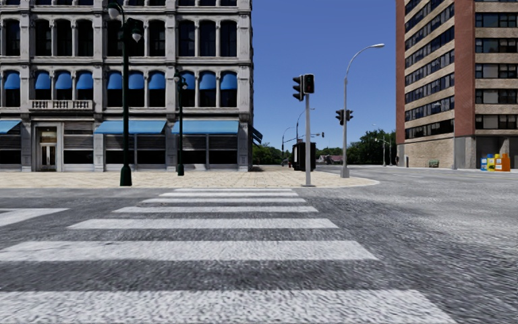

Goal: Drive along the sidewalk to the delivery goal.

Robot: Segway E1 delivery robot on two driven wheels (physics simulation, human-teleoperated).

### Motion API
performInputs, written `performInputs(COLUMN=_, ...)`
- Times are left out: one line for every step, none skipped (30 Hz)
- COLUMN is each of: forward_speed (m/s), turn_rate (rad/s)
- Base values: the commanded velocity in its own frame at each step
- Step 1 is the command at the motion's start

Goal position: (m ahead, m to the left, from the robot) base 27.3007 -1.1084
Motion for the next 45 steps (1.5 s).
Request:
performInputs(forward_speed=2.0, turn_rate=0.0)
performInputs(forward_speed=2.0, turn_rate=0.0)
performInputs(forward_speed=2.0, turn_rate=0.0)
performInputs(forward_speed=2.0, turn_rate=0.0)
performInputs(forward_speed=2.0, turn_rate=0.0)
performInputs(forward_speed=2.0, turn_rate=0.0)
performInputs(forward_speed=2.0, turn_rate=0.0)
performInputs(forward_speed=2.0, turn_rate=0.0)
performInputs(forward_speed=1.99, turn_rate=0.0)
performInputs(forward_speed=1.88, turn_rate=0.0)
performInputs(forward_speed=1.67, turn_rate=0.0)
performInputs(forward_speed=1.67, turn_rate=0.0)
performInputs(forward_speed=1.58, turn_rate=0.0)
performInputs(forward_speed=1.49, turn_rate=0.0)
performInputs(forward_speed=1.42, turn_rate=0.0)
performInputs(forward_speed=1.38, turn_rate=0.0)
performInputs(forward_speed=1.38, turn_rate=0.0)
performInputs(forward_speed=1.33, turn_rate=0.0)
performInputs(forward_speed=1.31, turn_rate=0.0)
performInputs(forward_speed=1.3, turn_rate=0.0)
performInputs(forward_speed=1.3, turn_rate=0.0)
performInputs(forward_speed=1.3, turn_rate=0.0)
performInputs(forward_speed=1.3, turn_rate=0.0)
performInputs(forward_speed=1.3, turn_rate=0.0)
performInputs(forward_speed=1.29, turn_rate=0.0)
performInputs(forward_speed=1.29, turn_rate=0.0)
performInputs(forward_speed=1.29, turn_rate=0.0)
performInputs(forward_speed=1.29, turn_rate=0.0)
performInputs(forward_speed=1.29, turn_rate=0.0)
performInputs(forward_speed=1.29, turn_rate=0.0)
performInputs(forward_speed=1.29, turn_rate=0.0)
performInputs(forward_speed=1.29, turn_rate=0.0)
performInputs(forward_speed=1.29, turn_rate=0.0)
performInputs(forward_speed=1.29, turn_rate=0.0)
performInputs(forward_speed=1.29, turn_rate=0.0)
performInputs(forward_speed=1.29, turn_rate=0.0)
performInputs(forward_speed=1.29, turn_rate=0.0)
performInputs(forward_speed=1.29, turn_rate=0.0)
performInputs(forward_speed=1.29, turn_rate=0.0)
performInputs(forward_speed=1.29, turn_rate=0.0)
performInputs(forward_speed=1.29, turn_rate=0.0)
performInputs(forward_speed=1.29, turn_rate=0.0)
performInputs(forward_speed=1.29, turn_rate=0.0)
performInputs(forward_speed=1.4, turn_rate=0.0)
performInputs(forward_speed=2.0, turn_rate=0.0)
